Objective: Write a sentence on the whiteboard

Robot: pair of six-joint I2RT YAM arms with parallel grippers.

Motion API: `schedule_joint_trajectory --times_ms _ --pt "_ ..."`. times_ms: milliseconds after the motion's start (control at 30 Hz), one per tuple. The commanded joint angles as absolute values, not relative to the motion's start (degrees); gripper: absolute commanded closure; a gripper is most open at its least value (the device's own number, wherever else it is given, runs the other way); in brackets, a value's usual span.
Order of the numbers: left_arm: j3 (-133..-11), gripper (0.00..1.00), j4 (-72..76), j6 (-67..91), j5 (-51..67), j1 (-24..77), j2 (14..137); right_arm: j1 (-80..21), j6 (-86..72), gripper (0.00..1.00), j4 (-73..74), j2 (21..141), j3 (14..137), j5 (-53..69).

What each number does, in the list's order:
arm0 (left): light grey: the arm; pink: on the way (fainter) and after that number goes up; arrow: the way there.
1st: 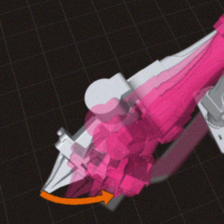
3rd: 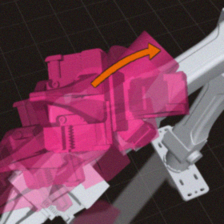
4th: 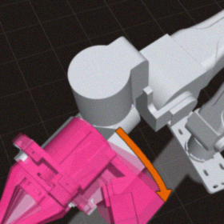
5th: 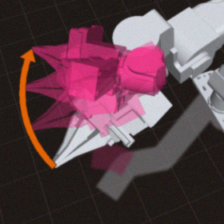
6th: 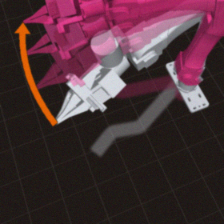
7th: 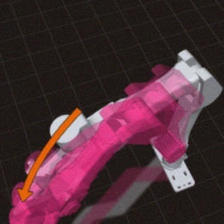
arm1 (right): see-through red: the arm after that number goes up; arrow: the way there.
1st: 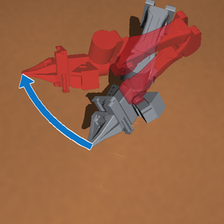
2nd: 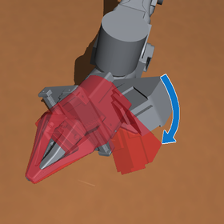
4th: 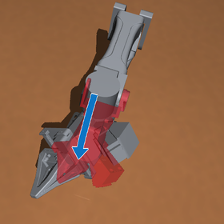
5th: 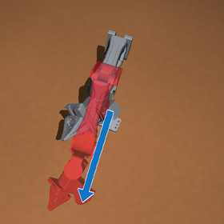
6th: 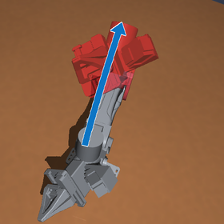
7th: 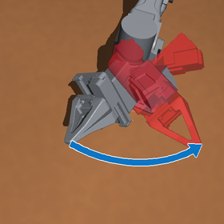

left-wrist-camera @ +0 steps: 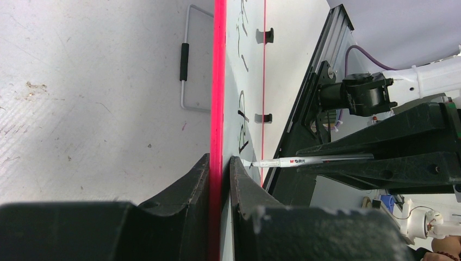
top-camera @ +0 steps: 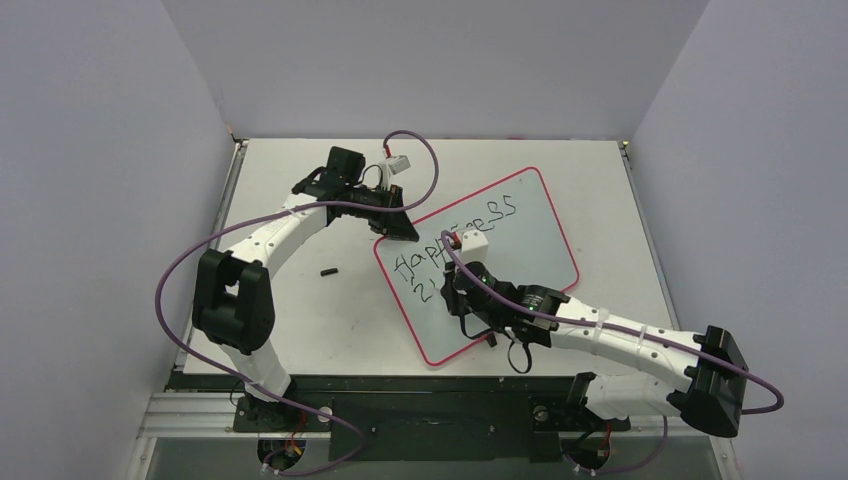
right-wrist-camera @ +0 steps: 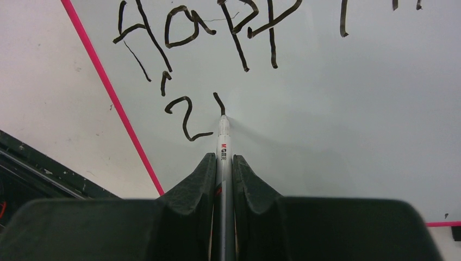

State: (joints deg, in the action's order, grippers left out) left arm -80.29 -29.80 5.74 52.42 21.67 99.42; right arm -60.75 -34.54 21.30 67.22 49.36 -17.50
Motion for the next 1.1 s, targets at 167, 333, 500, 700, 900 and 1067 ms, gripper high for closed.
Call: schedule_joint_trajectory --times_ms 167,333,500,700,900,1067 --pt "-81.6 1.00 -27.7 3.9 52.0 22.5 96.1 -58.8 -32.8 1.00 22.7 70.2 53.0 -21.6" --pt "-81.7 1.00 -27.8 3.9 52.0 22.5 96.2 -58.3 -32.2 1.00 22.8 70.6 54.1 -21.5" --pt "-81.7 1.00 -27.7 4.0 52.0 22.5 96.2 -57.6 -31.9 1.00 22.8 71.0 54.8 -21.6" --pt "-82.0 1.00 -27.9 4.0 52.0 22.5 96.3 -56.9 -32.4 1.00 23.2 70.2 53.3 -21.8" --pt "-82.3 1.00 -28.3 3.9 52.0 22.5 96.3 -56.9 -33.5 1.00 23.5 68.1 50.3 -21.6" --pt "-82.4 1.00 -28.3 3.9 51.9 22.5 96.3 -57.0 -34.7 1.00 23.3 66.7 47.5 -20.7"
